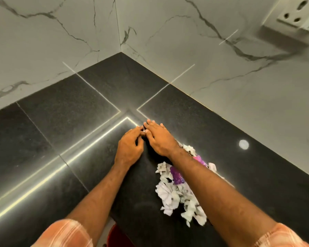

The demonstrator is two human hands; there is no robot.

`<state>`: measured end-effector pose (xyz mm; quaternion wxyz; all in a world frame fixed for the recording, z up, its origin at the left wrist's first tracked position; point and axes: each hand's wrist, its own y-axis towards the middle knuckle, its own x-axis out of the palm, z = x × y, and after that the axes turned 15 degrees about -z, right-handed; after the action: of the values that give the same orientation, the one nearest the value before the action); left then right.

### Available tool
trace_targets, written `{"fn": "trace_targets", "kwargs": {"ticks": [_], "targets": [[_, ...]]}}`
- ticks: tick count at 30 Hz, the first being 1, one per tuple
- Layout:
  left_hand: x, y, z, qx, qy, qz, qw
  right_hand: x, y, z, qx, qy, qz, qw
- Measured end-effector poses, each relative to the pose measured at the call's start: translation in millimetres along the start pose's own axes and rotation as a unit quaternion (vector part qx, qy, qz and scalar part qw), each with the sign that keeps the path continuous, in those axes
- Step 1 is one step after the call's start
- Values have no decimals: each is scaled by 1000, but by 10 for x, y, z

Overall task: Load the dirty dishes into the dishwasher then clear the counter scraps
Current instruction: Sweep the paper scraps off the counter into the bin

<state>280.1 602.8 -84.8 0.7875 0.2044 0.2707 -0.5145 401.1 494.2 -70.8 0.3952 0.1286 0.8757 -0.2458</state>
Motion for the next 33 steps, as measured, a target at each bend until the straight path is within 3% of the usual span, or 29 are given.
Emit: {"fn": "trace_targets", "kwargs": {"ticks": [9,13,15,19,24,27,30,33], "targets": [[362,-993,461,-90,-40,-76,992,294,-1275,-122,-24,-21,-57,998],[515,-1404,703,-111,-77,-79,988,135,-1641,-93,-51,-52,-138,988],[565,-1541,821,-108,-95,-78,986,-128,-1719,-45,-60,1,-102,993],[708,-1734,1084,-132,-128,-92,979,-377,-1735,430,5,32,62,998],[936,-1889,1329,-156,-136,-123,971,-51,-2034,796,4,10,-49,999],[985,-1980,1357,-141,-108,-137,974,37,-2267,816,-10,52,-4,999],[918,-2090,1310,-147,-35,-86,985,25,-2531,833,-3,68,72,995],[814,-2236,1272,-168,52,-35,984,38,-2741,781,-10,17,-5,1000]]}}
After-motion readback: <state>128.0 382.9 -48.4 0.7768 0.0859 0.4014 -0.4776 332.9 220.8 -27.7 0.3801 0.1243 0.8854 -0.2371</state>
